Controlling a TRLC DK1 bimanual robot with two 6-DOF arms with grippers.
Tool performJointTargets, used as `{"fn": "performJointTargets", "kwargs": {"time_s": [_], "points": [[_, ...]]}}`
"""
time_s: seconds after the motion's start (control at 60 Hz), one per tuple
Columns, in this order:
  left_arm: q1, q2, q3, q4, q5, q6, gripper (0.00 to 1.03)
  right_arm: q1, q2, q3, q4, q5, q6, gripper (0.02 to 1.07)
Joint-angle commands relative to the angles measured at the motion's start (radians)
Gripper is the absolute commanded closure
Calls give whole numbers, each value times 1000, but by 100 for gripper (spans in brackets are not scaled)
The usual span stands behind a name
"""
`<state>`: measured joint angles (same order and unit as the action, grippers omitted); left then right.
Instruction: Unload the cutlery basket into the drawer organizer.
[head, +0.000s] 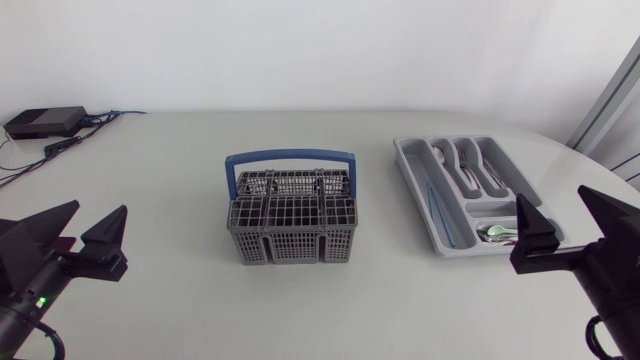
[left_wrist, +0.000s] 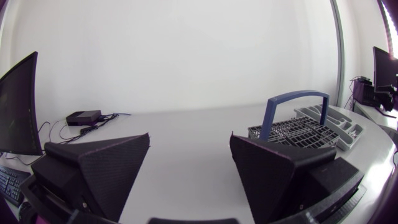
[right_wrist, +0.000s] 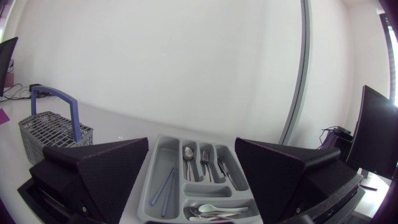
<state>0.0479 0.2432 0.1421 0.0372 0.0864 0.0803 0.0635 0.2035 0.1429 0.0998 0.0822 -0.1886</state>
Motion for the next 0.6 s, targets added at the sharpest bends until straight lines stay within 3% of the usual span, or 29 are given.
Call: {"fn": "performJointTargets", "kwargs": {"time_s": [0.0,0.383,0.583], "points": [[-12,-46,-44,-10,-18,-35,5,-14,-38,-44,-22,-12,62,7],[-48,-243,-142,-37,-86,-80,5,-63,-203,-143,-100,-82,189,7],[-48,-243,-142,-37,-86,-80,5,-64,-204,-143,-100,-82,189,7]]}}
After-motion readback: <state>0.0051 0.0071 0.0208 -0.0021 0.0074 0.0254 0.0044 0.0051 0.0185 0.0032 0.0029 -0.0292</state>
